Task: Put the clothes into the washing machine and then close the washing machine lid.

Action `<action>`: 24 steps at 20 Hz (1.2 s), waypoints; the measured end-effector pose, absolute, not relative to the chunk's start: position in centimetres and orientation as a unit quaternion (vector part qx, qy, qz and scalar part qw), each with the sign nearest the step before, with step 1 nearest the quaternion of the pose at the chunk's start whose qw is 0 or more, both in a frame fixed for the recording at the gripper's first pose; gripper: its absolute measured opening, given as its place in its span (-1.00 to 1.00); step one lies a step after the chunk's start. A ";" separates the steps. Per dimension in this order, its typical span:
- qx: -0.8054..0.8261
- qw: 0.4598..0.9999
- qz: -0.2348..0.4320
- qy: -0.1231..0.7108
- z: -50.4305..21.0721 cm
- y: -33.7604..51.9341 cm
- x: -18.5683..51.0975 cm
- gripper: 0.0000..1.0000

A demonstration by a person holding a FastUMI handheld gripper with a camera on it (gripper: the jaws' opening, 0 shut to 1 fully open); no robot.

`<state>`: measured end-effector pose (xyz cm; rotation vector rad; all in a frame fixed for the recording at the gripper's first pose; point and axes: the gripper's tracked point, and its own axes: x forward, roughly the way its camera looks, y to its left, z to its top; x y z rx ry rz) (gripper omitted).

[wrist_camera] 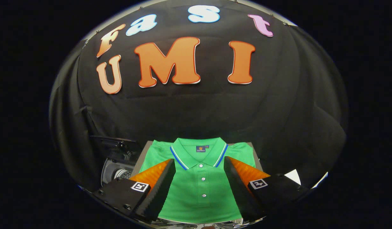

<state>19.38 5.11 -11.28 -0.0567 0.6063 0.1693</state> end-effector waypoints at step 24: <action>-0.098 0.766 0.090 0.629 -22.7 3.9 18.7 0.98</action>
